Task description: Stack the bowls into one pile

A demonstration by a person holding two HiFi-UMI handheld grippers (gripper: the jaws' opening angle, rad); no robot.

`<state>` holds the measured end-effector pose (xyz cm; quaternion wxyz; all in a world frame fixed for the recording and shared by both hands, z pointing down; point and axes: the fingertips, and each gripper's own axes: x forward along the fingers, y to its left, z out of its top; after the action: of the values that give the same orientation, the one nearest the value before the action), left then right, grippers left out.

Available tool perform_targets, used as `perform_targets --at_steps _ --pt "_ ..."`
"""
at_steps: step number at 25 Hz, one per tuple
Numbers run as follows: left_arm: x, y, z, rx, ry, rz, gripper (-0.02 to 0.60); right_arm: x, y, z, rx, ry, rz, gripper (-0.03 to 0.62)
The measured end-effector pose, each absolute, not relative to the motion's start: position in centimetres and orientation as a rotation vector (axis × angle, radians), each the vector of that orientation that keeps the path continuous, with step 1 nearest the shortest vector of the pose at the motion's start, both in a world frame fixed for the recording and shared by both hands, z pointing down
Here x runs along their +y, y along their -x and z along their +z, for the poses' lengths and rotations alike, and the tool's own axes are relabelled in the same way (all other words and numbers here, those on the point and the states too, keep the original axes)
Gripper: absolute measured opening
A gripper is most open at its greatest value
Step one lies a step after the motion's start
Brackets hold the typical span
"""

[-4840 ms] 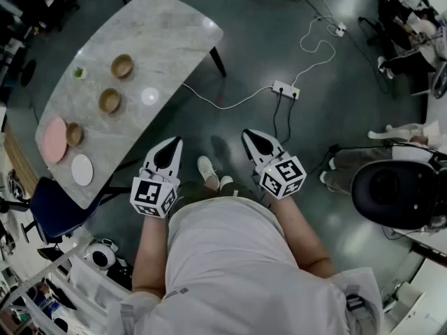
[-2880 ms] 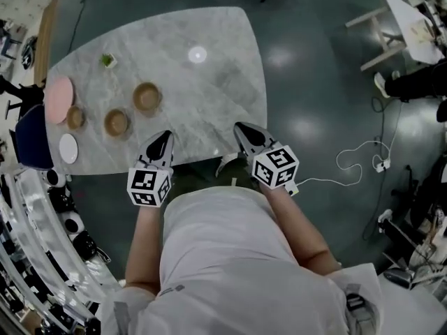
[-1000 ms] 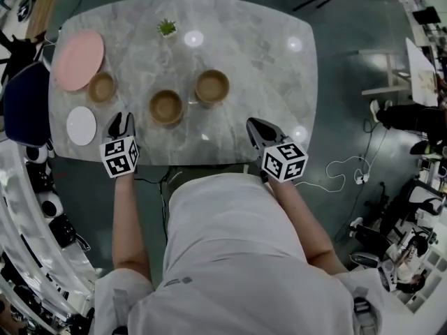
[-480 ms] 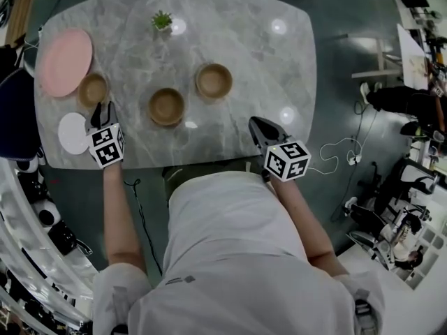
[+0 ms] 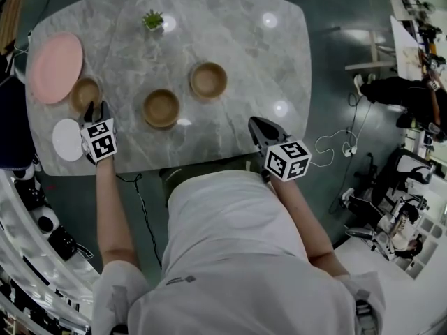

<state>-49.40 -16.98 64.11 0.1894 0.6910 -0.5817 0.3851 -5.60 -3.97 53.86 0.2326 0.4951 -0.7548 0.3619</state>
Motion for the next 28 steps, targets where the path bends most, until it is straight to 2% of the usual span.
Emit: perform_targets --at_steps 6,14,28 --pt "-16.7 49.2 65.0 -1.593 -1.934 1.190 0.123 -4.0 4.2 53.5 -2.071 -1.377 0.986 0.009" --pt "-16.1 48.2 64.5 -1.584 -1.902 1.090 0.040 -4.3 2.8 52.9 -2.105 -1.372 0.967 0.009" --pt "-14.3 44.8 62.5 -1.613 -1.871 1.103 0.018 -4.5 -0.7 52.4 -2.159 -1.348 0.980 0.009"
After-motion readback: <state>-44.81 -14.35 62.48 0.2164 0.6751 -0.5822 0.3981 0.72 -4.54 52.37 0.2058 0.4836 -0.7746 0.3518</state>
